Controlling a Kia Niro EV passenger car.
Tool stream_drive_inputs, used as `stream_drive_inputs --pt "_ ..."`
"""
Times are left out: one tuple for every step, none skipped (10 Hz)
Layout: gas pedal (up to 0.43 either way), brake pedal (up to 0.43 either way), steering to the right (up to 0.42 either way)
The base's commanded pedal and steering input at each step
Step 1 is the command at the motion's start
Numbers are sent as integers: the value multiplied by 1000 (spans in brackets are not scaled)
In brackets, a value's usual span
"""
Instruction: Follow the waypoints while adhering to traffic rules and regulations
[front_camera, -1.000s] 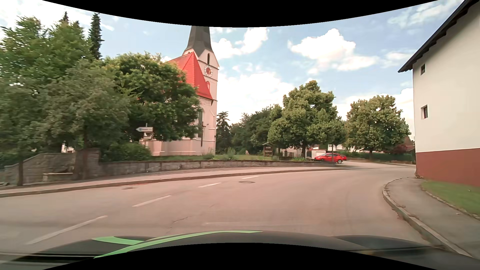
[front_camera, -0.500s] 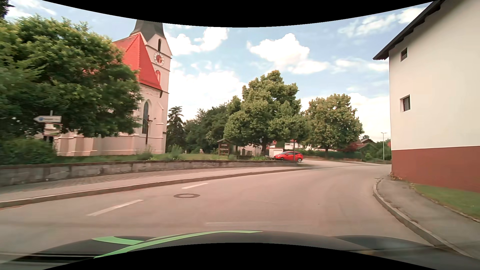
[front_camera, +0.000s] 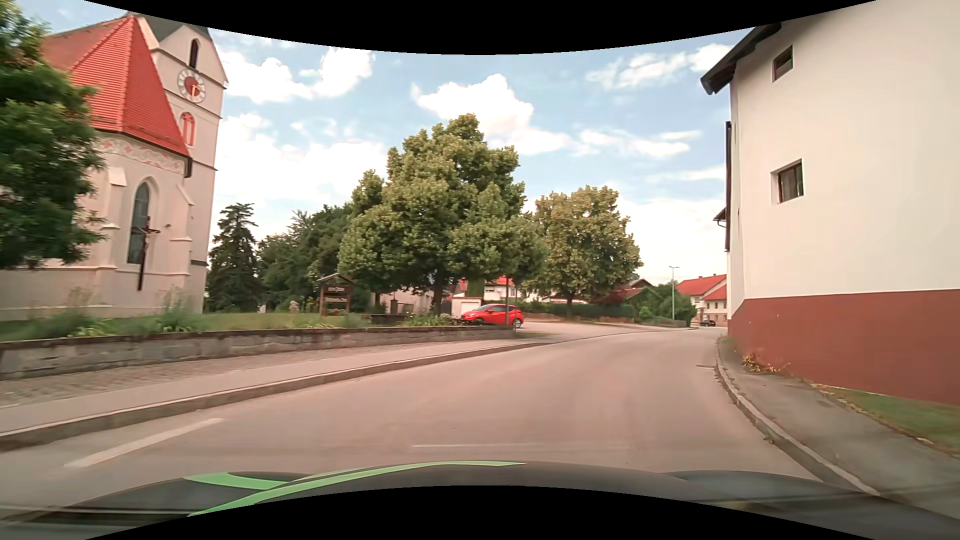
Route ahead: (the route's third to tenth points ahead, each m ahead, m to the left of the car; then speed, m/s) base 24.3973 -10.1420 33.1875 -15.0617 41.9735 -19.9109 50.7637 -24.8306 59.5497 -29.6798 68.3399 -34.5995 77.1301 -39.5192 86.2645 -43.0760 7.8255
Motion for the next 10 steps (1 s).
stream_drive_inputs --pt "138 0 211" --pt "138 0 199" --pt "150 0 187" --pt "150 0 179" --pt "150 0 172" --pt "150 0 168" --pt "157 0 164" --pt "157 0 157" --pt "157 0 150" --pt "157 0 140"
